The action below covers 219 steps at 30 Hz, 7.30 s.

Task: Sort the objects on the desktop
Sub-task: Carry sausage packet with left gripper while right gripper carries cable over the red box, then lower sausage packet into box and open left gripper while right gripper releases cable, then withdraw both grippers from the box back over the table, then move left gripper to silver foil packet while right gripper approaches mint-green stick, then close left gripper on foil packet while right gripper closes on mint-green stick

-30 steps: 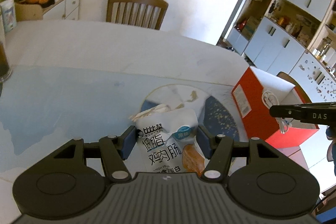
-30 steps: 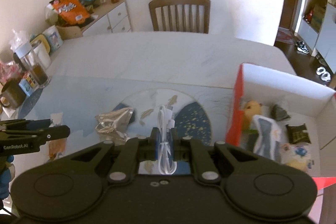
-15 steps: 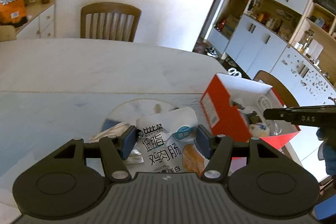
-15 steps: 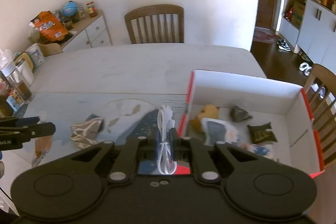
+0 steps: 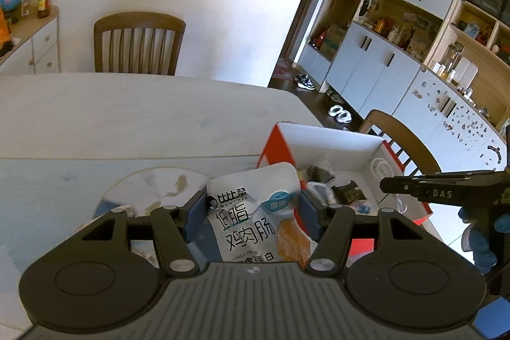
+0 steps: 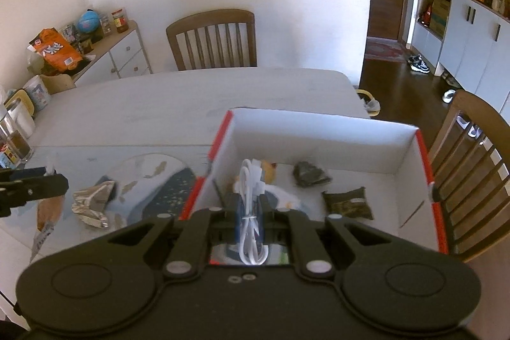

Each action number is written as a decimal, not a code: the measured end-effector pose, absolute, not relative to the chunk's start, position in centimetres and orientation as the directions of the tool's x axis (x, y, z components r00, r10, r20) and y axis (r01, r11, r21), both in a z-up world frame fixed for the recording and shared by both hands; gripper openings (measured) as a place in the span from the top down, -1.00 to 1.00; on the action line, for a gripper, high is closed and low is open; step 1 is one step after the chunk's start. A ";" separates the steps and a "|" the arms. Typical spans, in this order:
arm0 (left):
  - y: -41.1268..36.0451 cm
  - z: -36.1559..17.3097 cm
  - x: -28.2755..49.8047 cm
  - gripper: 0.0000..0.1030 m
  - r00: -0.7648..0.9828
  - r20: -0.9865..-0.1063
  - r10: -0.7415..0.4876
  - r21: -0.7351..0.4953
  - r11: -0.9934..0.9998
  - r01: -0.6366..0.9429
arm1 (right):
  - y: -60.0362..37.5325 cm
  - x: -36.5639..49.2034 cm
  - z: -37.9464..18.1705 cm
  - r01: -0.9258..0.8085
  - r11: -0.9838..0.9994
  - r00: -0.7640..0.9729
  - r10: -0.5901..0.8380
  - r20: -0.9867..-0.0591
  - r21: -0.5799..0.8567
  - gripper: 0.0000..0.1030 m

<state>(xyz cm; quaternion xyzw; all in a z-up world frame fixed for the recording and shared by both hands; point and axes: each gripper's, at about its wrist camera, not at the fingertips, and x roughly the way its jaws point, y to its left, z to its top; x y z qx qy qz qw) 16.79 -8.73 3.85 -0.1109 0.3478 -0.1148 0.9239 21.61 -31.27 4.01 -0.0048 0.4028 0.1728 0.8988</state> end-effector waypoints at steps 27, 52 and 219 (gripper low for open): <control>-21.7 4.2 24.3 -0.17 0.672 -0.640 -0.373 -0.243 0.928 0.284 | -39.0 24.7 1.7 -0.287 0.951 0.607 0.275 -0.746 0.117 0.82; -29.2 -2.8 30.0 -0.17 0.586 -0.759 -0.283 -0.028 0.914 0.404 | -39.3 29.8 -4.5 -0.301 0.953 0.521 0.195 -0.831 0.035 0.82; 1.6 -12.2 23.1 -0.76 0.618 -0.779 -0.103 -0.001 0.987 0.163 | -7.1 9.8 -8.5 -0.541 0.840 0.381 0.271 -0.884 0.024 0.06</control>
